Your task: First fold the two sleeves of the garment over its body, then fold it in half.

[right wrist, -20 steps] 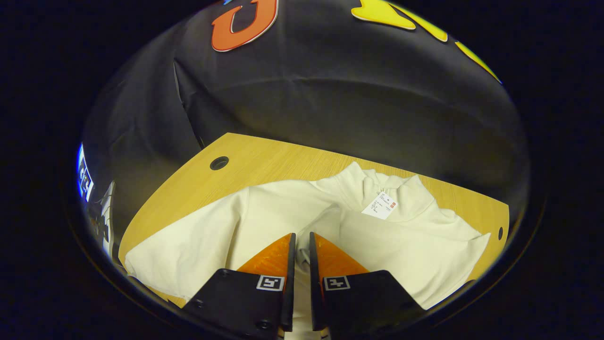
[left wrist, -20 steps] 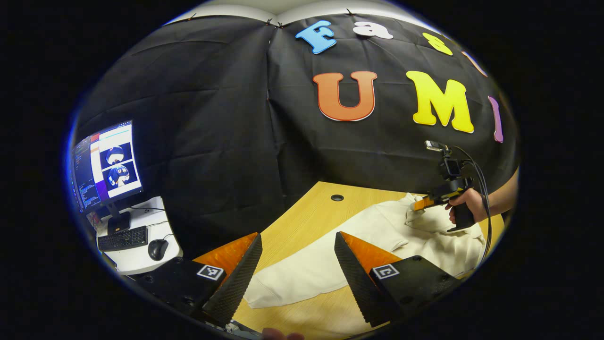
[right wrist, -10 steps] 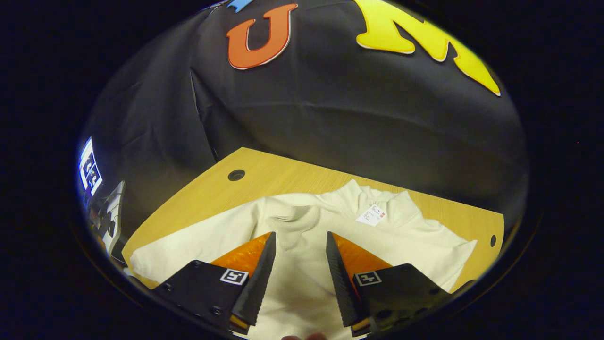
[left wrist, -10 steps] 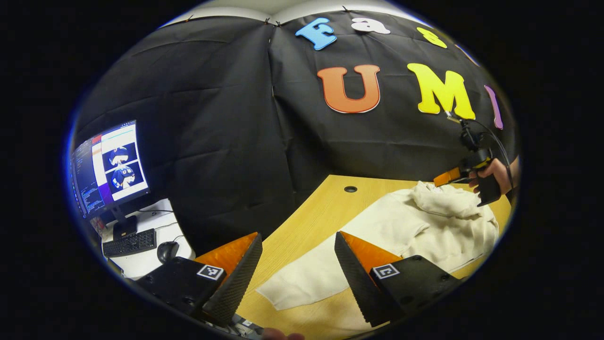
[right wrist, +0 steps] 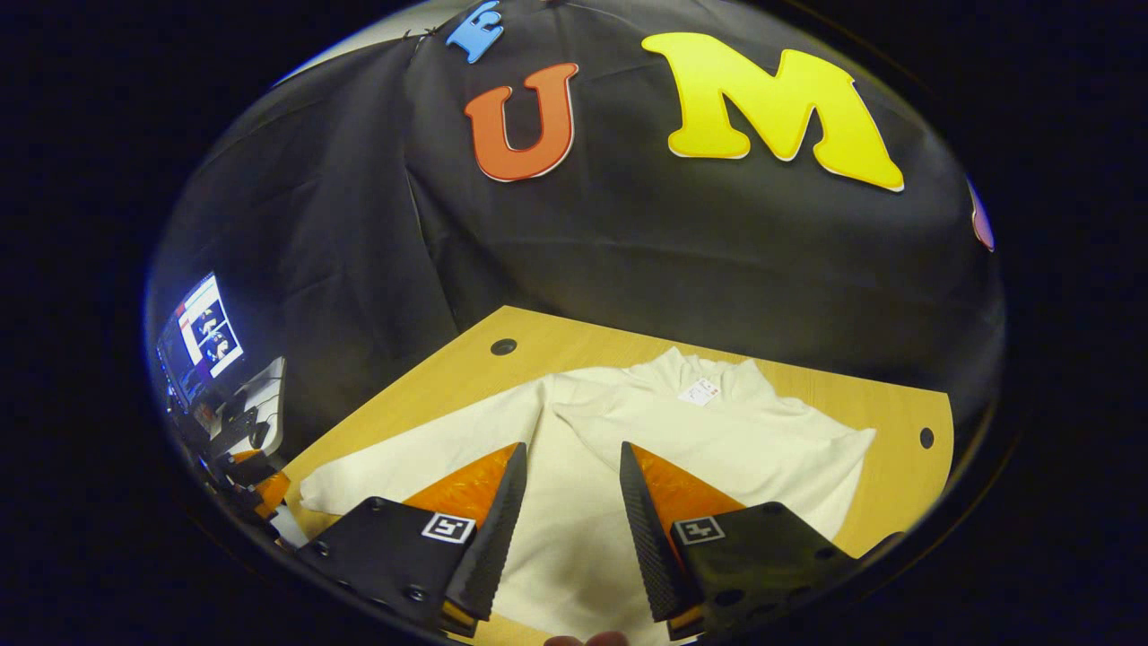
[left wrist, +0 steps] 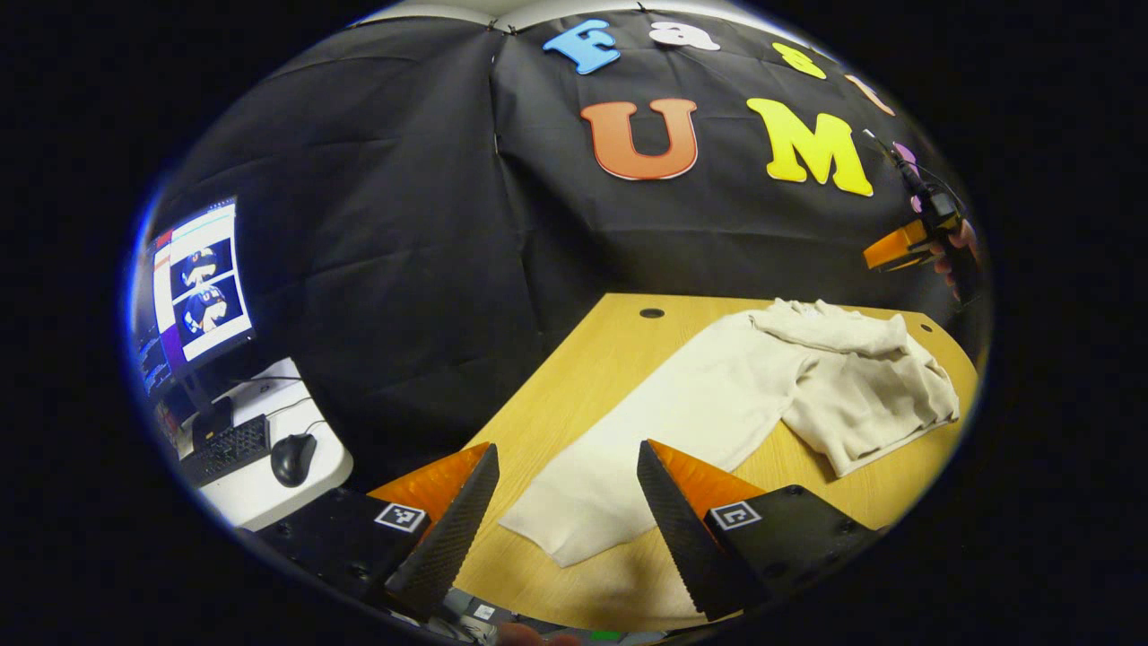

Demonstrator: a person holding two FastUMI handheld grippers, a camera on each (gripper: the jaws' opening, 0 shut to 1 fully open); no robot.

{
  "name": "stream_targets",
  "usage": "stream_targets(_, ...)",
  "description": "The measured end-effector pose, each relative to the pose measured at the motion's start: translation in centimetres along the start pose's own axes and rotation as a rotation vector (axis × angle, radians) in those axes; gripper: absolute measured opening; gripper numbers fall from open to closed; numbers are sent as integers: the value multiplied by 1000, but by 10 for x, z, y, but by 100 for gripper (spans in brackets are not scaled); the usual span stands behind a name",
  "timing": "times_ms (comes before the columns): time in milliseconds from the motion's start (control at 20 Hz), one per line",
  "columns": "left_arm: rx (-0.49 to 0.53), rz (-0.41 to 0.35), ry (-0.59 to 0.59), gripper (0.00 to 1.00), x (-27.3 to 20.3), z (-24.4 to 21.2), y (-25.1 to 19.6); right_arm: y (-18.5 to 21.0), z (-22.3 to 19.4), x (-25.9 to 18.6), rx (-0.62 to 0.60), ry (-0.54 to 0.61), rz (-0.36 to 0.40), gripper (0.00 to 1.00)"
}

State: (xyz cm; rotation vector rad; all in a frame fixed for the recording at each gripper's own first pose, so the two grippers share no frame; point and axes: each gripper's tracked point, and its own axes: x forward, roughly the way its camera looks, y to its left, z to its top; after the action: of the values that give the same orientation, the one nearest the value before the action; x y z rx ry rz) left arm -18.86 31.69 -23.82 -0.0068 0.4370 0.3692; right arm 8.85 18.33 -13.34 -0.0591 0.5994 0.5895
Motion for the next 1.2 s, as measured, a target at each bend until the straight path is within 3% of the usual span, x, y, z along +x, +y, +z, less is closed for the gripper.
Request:
stream_targets(250,31,-27,55,99,23,-51,22,-16,-26,-37,-94,29,-65,66)
stream_targets(450,-6,-76,55,99,35,-62,20,-11,-38,-50,-120,65,-77,66)
stream_targets(650,-37,-109,62,99,36,-66,17,9,-32,-55,-139,44,-55,67)
stream_targets(850,-56,-97,65,95,37,-66,13,29,-37,-56,-176,59,-24,66)
stream_targets(950,-73,-75,75,77,39,-65,9,35,-38,-58,-162,63,-15,67)
stream_targets(1000,-87,-63,83,53,39,-64,7,37,-36,-59,-148,59,-9,67)
stream_targets(1050,-100,-55,92,40,39,-63,5,37,-34,-62,-142,52,-8,67)
stream_targets(1100,-110,-45,99,17,39,-62,5,36,-31,-65,-141,44,-10,67)
stream_targets(1150,-117,-39,107,18,40,-60,5,34,-30,-67,-136,36,-12,66)
stream_targets(1200,-136,-46,126,7,41,-60,4,32,-29,-70,-127,31,-15,67)
